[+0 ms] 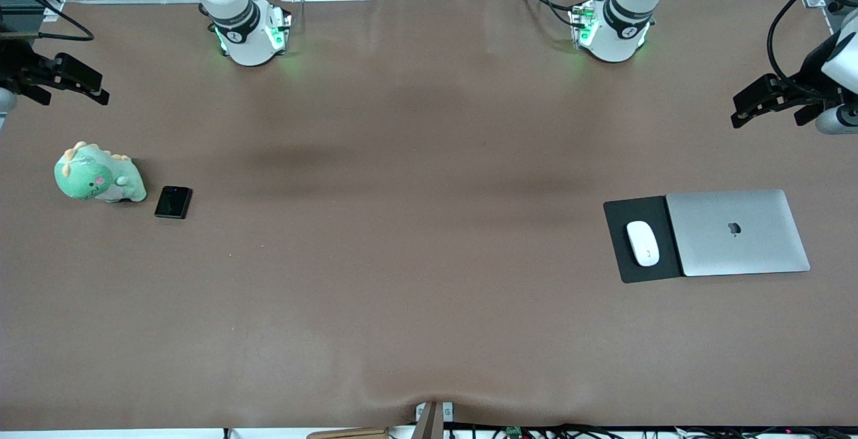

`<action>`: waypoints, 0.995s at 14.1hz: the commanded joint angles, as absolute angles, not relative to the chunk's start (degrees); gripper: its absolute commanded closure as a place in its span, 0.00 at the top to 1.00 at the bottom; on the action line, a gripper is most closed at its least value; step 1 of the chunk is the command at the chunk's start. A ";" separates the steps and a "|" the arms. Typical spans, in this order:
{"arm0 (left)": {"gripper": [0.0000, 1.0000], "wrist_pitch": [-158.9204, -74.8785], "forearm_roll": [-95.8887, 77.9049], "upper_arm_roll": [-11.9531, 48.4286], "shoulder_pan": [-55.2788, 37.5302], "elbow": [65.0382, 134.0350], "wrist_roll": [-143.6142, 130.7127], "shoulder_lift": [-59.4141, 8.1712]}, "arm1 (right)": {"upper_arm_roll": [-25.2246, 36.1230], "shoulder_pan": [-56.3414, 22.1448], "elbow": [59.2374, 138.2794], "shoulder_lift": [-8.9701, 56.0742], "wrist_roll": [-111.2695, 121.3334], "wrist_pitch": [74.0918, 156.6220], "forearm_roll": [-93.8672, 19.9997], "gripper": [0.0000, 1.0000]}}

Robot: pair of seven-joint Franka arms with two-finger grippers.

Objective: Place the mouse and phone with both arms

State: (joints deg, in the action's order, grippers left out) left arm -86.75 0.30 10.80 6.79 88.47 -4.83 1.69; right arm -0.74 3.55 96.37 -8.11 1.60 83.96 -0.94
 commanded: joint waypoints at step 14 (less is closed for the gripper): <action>1.00 -104.64 4.75 11.95 7.21 100.78 -6.42 -3.69 | -0.88 4.74 96.24 -6.95 2.46 85.25 -1.76 1.00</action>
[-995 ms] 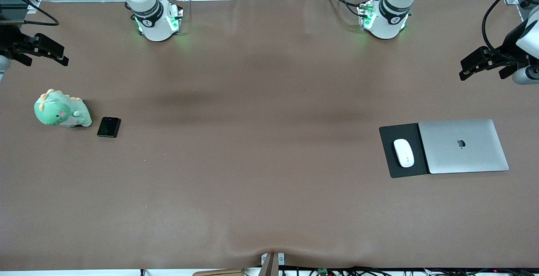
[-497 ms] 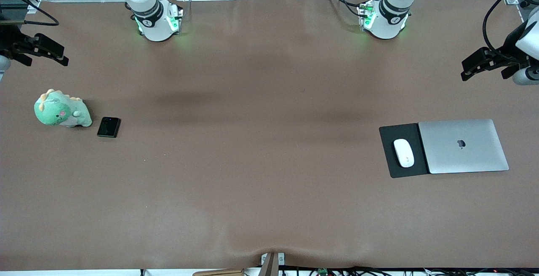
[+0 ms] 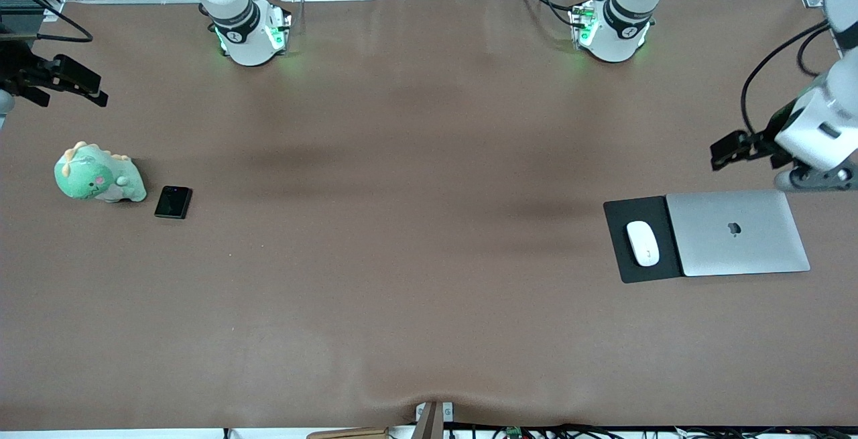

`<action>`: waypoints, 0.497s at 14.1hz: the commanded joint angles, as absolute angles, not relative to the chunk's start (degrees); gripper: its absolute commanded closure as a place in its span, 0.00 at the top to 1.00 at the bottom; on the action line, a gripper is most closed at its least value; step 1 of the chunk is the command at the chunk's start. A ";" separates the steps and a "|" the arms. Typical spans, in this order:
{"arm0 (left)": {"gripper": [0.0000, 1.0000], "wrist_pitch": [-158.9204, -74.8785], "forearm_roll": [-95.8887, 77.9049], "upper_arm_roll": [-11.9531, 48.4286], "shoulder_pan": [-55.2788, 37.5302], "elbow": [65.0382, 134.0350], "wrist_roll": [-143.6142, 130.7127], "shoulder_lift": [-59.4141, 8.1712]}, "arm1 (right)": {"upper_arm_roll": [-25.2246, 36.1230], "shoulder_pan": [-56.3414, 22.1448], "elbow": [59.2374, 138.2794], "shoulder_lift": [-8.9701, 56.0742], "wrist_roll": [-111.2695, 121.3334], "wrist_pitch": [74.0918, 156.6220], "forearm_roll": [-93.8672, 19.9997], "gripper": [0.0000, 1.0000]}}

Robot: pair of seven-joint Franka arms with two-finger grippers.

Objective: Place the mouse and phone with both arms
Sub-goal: 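Reach the left gripper to the white mouse while the right gripper reaches the phone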

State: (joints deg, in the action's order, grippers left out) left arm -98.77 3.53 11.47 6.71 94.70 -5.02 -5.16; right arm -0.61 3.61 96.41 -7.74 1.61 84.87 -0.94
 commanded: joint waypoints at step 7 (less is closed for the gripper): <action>1.00 -134.71 4.92 11.78 8.26 117.68 -6.42 -9.74 | -0.88 4.83 96.50 -1.68 2.46 87.10 -1.76 1.00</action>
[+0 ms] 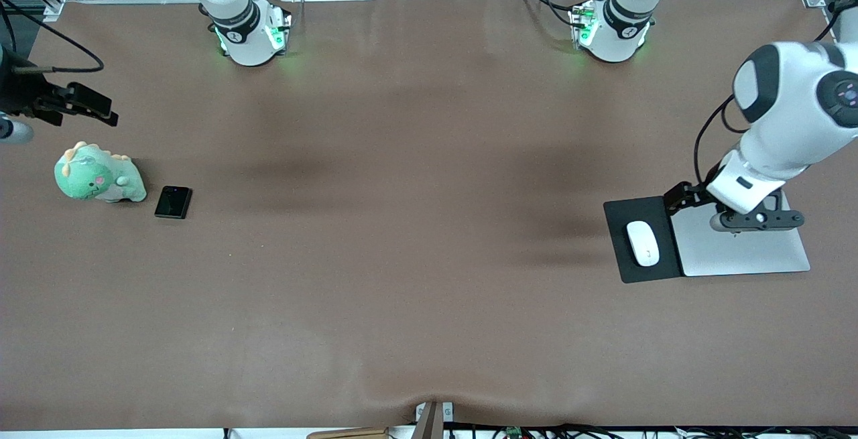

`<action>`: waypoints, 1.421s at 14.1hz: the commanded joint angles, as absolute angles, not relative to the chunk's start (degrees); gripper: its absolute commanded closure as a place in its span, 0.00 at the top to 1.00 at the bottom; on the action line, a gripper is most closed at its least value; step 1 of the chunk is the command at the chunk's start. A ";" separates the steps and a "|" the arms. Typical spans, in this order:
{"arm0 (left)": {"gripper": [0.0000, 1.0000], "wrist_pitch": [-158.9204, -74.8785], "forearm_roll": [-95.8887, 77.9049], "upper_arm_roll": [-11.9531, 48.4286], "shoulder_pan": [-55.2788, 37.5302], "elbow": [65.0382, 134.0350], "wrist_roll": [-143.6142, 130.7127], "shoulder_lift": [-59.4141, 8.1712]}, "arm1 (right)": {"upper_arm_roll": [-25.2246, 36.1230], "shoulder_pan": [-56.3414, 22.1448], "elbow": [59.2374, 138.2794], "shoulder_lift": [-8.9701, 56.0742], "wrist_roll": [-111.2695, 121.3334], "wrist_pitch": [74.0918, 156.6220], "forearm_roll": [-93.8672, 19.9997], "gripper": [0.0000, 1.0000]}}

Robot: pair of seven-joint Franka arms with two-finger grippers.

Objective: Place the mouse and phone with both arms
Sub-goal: 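Reach the left gripper to the white mouse while the right gripper reaches the phone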

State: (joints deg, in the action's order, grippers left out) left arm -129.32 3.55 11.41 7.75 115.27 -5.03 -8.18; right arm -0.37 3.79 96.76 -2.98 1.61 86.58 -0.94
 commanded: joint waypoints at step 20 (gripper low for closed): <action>0.90 -151.00 7.47 9.32 8.09 117.51 -14.59 -29.00 | -0.79 13.27 105.54 20.73 7.91 116.08 -0.09 1.00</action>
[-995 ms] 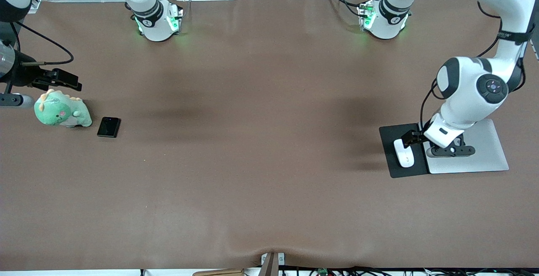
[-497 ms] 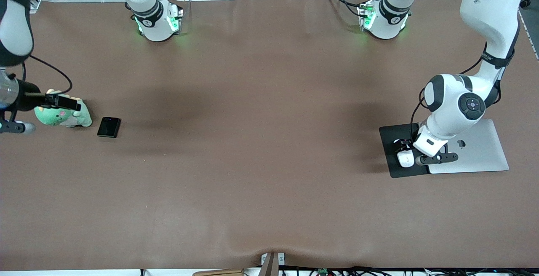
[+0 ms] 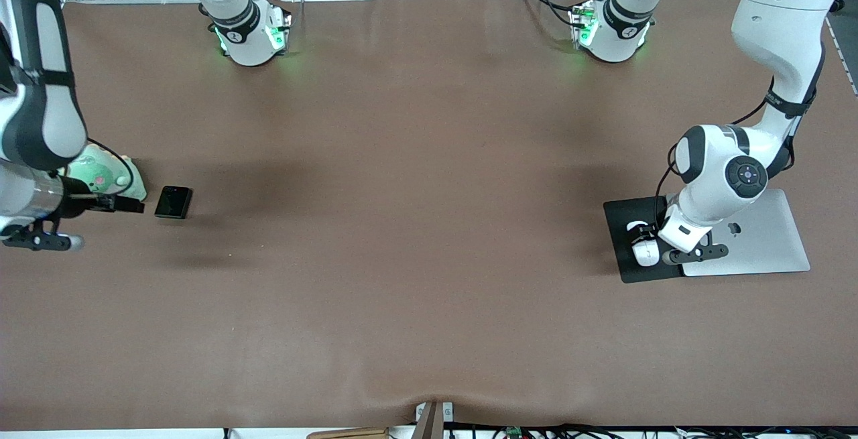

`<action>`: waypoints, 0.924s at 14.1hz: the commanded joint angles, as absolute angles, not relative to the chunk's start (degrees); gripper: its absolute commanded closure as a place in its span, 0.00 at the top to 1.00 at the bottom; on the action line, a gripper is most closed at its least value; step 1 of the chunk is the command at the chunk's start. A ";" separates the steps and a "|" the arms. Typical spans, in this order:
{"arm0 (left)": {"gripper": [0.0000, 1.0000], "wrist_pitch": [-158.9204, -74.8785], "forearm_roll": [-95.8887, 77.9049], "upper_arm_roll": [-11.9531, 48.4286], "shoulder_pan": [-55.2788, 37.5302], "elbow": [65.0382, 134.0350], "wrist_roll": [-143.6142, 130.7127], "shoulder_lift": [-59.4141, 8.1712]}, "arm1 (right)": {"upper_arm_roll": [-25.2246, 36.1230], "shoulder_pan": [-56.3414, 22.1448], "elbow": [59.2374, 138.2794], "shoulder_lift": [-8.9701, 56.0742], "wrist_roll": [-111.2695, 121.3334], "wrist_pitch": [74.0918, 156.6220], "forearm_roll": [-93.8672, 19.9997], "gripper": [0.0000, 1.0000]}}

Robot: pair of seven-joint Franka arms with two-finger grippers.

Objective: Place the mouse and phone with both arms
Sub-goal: 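Reach the left gripper to the white mouse while the right gripper reaches the phone, then close the left gripper on the mouse while the right gripper grasps the phone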

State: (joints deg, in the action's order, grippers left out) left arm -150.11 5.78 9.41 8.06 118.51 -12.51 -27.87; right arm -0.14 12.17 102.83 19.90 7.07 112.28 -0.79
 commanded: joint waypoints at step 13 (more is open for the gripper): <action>0.58 -152.58 7.99 9.32 7.91 117.42 -15.12 -30.94 | -0.62 16.34 112.15 30.49 7.91 129.73 1.67 1.00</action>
State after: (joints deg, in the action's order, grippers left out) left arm -151.87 5.85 9.41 8.04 118.00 -13.50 -30.35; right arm 0.27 14.87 112.17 29.71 7.54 129.25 0.42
